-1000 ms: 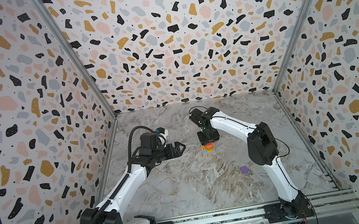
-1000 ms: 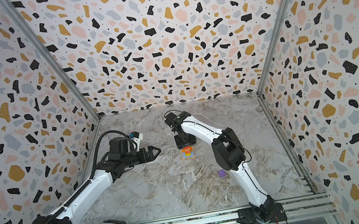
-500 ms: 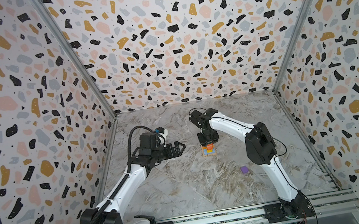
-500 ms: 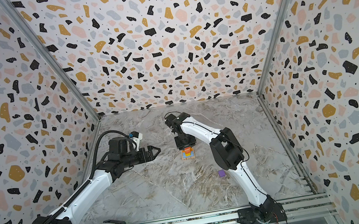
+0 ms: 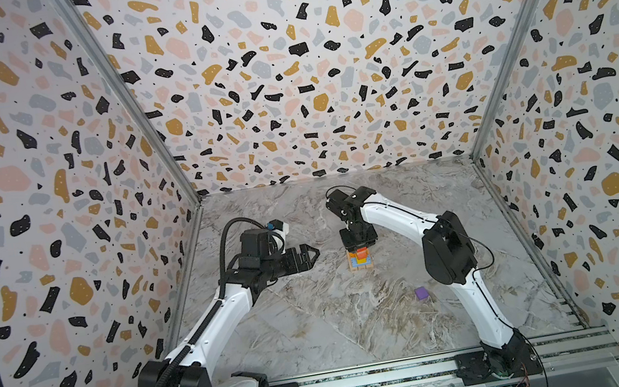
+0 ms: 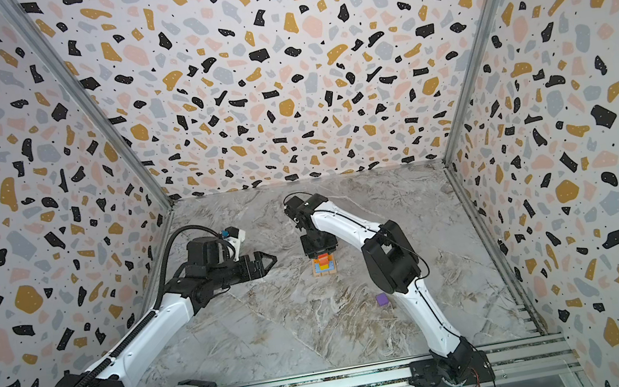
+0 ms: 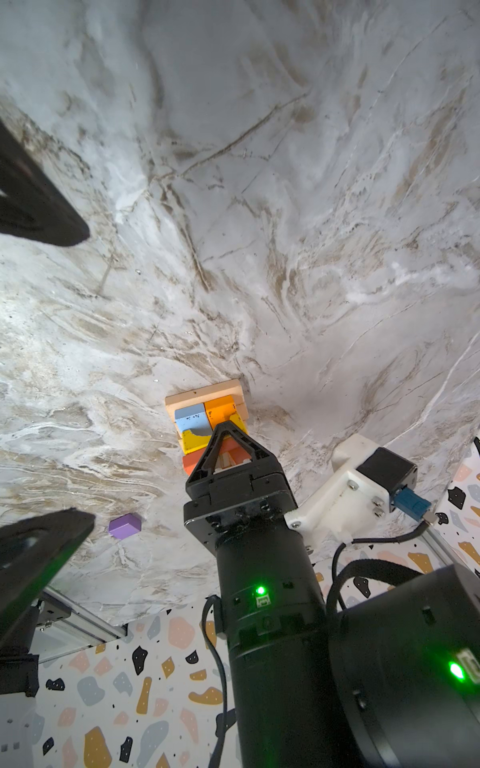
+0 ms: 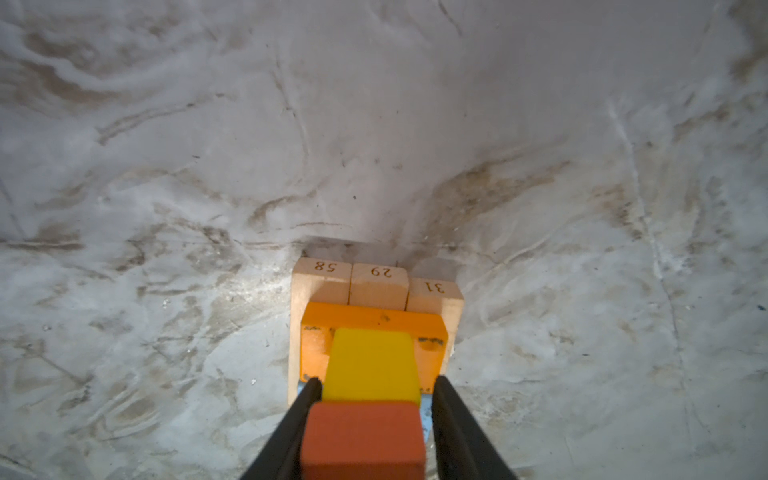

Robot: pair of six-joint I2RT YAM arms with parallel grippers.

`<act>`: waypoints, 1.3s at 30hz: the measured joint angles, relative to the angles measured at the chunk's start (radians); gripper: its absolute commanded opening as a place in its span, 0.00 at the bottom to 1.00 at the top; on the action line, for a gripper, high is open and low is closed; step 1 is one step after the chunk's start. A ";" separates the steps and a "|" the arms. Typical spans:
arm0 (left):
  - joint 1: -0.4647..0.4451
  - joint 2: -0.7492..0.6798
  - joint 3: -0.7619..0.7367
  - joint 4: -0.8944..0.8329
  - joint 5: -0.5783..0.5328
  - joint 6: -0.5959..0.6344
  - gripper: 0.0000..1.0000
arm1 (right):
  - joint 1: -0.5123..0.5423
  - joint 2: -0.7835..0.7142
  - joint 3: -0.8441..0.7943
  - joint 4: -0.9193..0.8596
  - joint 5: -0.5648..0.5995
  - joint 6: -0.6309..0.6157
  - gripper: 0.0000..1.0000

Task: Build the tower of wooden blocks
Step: 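Hold the red cube on the stack and adjust its position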

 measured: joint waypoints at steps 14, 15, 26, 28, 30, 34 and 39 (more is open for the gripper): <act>0.002 0.000 0.000 0.000 0.000 -0.001 1.00 | 0.000 0.000 0.031 -0.003 0.000 0.000 0.44; 0.002 0.000 0.000 0.000 0.000 -0.001 1.00 | 0.000 0.000 0.032 -0.003 0.000 0.000 0.44; 0.003 0.000 0.000 0.001 0.000 -0.001 1.00 | 0.000 0.000 0.034 -0.008 0.000 -0.001 0.39; 0.003 0.000 0.000 0.002 0.000 -0.001 1.00 | 0.000 0.000 0.034 -0.008 0.000 -0.001 0.39; 0.003 0.000 0.000 0.005 0.000 -0.001 1.00 | 0.000 0.000 0.034 -0.008 0.000 -0.001 0.38; 0.003 0.000 0.000 0.007 0.000 -0.002 1.00 | 0.000 0.000 0.034 -0.008 0.000 -0.001 0.36; 0.003 0.000 -0.001 0.007 0.000 -0.004 1.00 | 0.000 0.000 0.034 -0.009 0.000 -0.001 0.35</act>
